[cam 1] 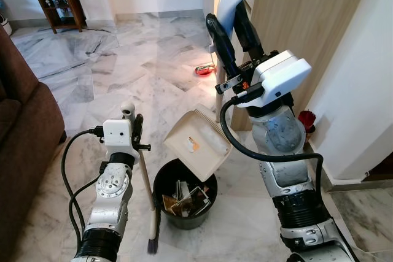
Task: Sweep floor
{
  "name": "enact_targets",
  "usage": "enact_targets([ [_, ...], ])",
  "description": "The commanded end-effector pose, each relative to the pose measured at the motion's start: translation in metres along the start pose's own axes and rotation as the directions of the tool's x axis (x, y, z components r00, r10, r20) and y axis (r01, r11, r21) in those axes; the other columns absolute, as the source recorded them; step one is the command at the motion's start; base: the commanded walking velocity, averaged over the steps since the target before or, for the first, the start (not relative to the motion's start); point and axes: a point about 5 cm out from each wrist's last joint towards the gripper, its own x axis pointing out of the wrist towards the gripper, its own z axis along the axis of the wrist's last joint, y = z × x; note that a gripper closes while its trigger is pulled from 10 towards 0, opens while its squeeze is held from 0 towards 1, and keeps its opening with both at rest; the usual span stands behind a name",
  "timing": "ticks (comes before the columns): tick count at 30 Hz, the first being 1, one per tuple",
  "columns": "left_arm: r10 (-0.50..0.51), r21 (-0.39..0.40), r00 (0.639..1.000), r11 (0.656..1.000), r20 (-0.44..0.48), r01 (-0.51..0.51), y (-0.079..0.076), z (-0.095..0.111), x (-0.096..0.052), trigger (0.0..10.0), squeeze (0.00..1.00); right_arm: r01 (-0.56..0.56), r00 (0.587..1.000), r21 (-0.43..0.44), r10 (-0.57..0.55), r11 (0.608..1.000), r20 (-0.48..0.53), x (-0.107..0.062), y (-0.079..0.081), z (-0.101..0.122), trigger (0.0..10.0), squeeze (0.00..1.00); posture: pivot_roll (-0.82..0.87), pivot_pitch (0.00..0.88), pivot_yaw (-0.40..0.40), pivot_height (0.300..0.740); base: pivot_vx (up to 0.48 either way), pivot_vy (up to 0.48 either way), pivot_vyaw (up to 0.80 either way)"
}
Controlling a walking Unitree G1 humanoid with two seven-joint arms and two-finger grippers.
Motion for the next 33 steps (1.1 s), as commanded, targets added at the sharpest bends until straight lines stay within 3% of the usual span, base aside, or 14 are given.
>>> enact_targets([
  [1,-0.005,-0.002,0.997,1.0,0.074,0.005,0.0007,0.0138,0.0039,10.0,0.0,-0.032,0.993,-0.056,0.038,0.998,0.114,0.0085,0.0009,0.0218,10.0,0.0,0.07,0.039,0.032,0.74,0.0,0.0,0.0],
  [5,-0.006,-0.002,0.997,1.0,0.075,0.007,0.0003,0.0141,0.0042,10.0,0.0,-0.078,0.992,-0.102,0.088,0.992,0.095,0.0069,0.0028,0.0202,10.0,0.0,0.07,0.038,0.033,0.74,0.0,0.0,0.0],
  [33,-0.005,-0.003,0.997,1.0,0.077,0.006,-0.0002,0.0144,0.0044,10.0,0.0,-0.096,0.993,-0.077,0.101,0.992,0.063,0.0064,0.0029,0.0164,10.0,0.0,0.07,0.041,0.032,0.74,0.0,0.0,0.0],
])
